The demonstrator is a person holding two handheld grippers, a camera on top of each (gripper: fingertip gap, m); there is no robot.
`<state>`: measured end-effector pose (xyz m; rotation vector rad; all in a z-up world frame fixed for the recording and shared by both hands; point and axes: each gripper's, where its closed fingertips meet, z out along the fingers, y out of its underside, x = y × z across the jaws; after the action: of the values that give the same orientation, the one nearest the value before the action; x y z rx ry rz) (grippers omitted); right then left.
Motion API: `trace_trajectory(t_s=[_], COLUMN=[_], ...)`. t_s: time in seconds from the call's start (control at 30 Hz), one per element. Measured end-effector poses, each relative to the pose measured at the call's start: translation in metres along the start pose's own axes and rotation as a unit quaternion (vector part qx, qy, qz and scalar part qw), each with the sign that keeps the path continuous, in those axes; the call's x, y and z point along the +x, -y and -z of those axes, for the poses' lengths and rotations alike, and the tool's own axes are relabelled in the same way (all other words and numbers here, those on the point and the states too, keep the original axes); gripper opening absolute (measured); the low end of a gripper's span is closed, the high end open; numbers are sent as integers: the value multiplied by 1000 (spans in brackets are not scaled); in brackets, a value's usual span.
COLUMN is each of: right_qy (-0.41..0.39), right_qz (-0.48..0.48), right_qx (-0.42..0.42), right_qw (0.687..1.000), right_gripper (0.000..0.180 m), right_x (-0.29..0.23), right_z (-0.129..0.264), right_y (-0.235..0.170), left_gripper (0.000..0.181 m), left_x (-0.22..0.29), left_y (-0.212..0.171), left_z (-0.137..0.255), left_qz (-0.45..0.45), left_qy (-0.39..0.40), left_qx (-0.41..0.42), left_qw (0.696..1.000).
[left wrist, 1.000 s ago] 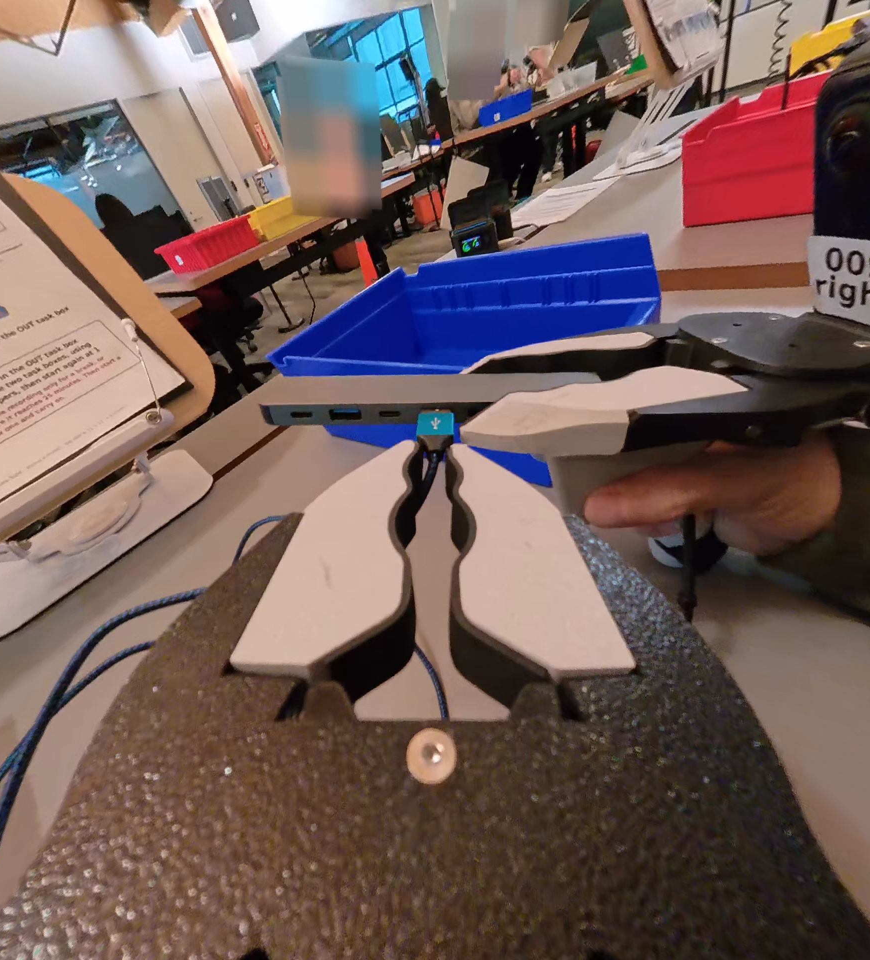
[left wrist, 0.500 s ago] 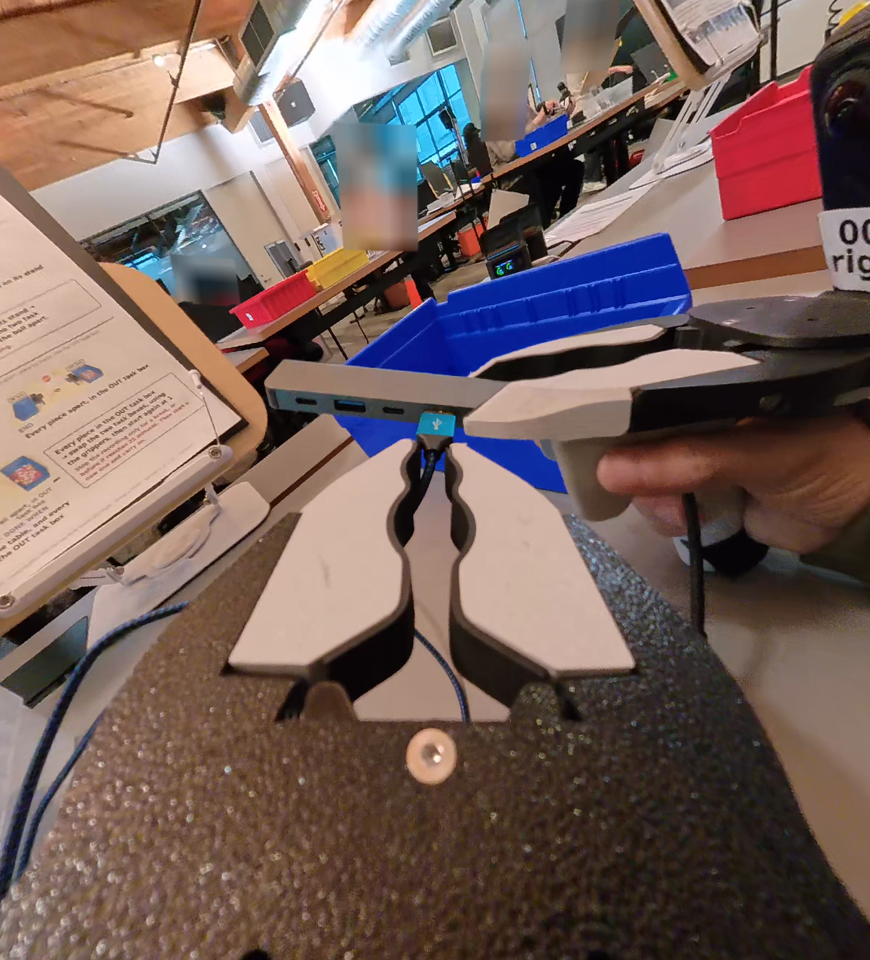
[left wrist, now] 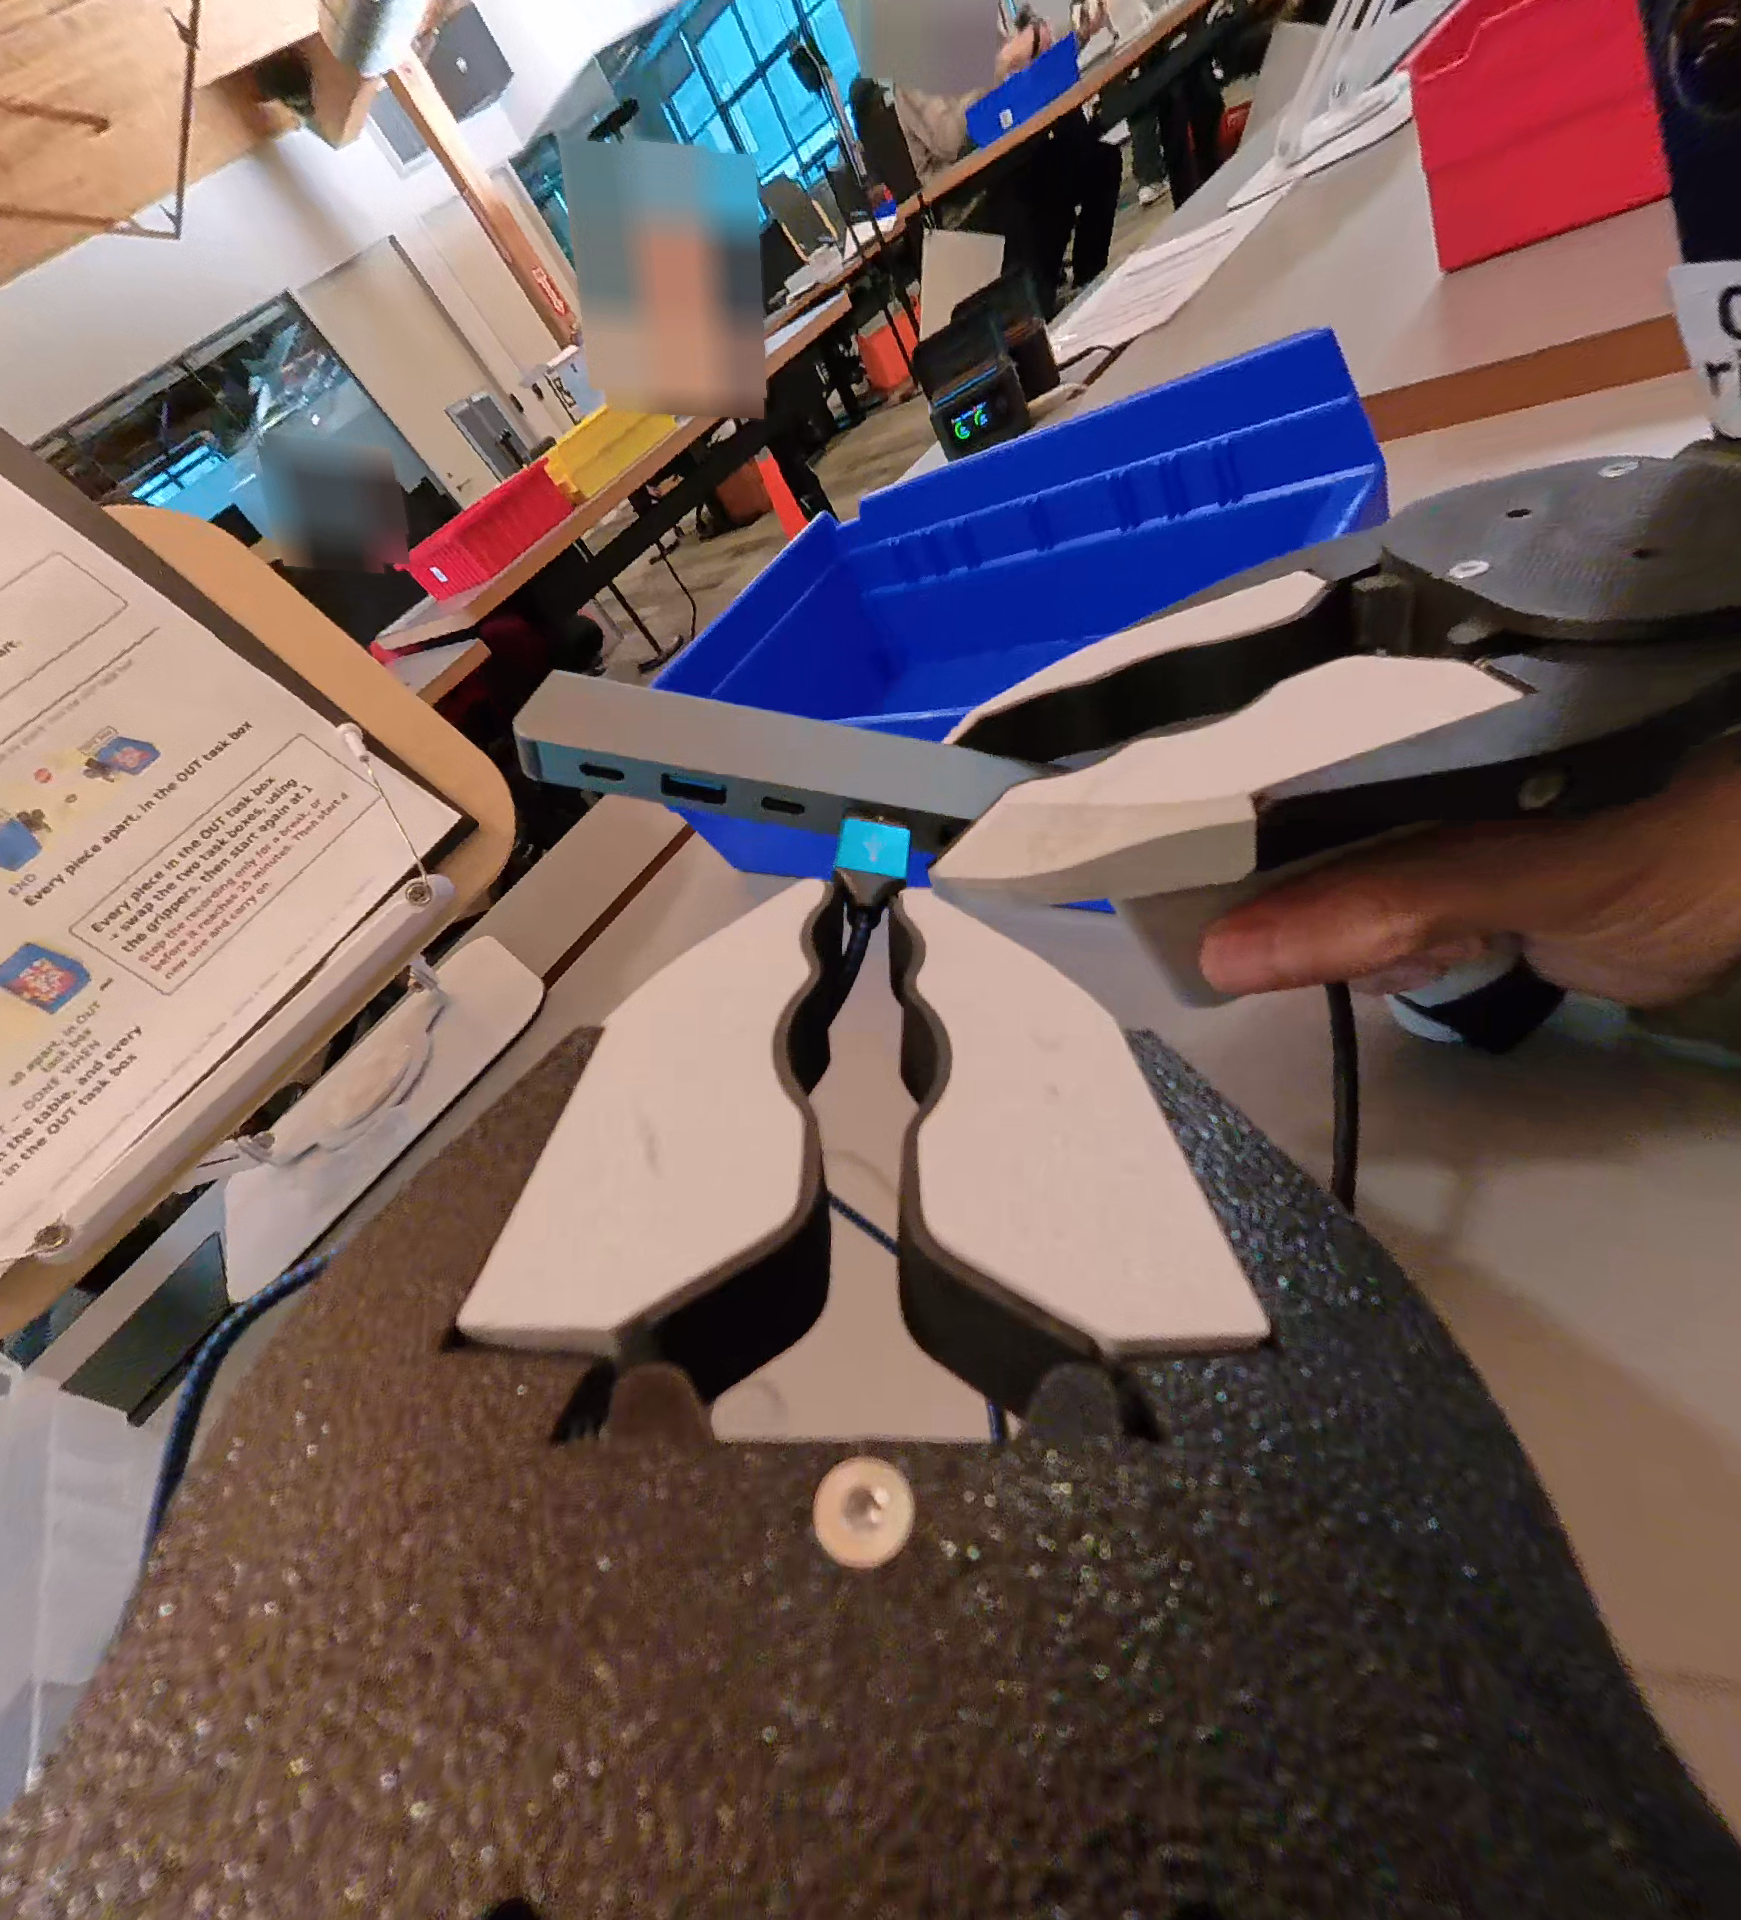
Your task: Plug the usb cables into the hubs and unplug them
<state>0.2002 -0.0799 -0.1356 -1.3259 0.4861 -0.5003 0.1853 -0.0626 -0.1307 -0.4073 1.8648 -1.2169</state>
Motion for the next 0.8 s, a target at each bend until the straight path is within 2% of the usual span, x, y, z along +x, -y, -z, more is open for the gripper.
trace_trajectory(t_s=[0.23,0.33,0.43,0.6,0.8], right_qy=[43,50,50,63,57], right_qz=[-75,-81,-65,-59,-24], right_qx=[25,37,30,30,-5], right_qw=[996,995,996,996,998], right_gripper=[33,33,33,33,33], right_x=[0,-5,-8,-12,-15], right_z=[6,5,3,4,0], right_y=[6,8,6,6,-2], left_gripper=[9,25,13,12,11], left_x=[5,7,5,5,4], left_y=[10,11,7,9,18], left_z=[0,1,3,7,7], left_qz=[-17,-24,-42,-49,-64], left_qy=[-1,11,27,23,0], left_qx=[45,58,49,52,48], left_qw=[999,998,998,997,997])
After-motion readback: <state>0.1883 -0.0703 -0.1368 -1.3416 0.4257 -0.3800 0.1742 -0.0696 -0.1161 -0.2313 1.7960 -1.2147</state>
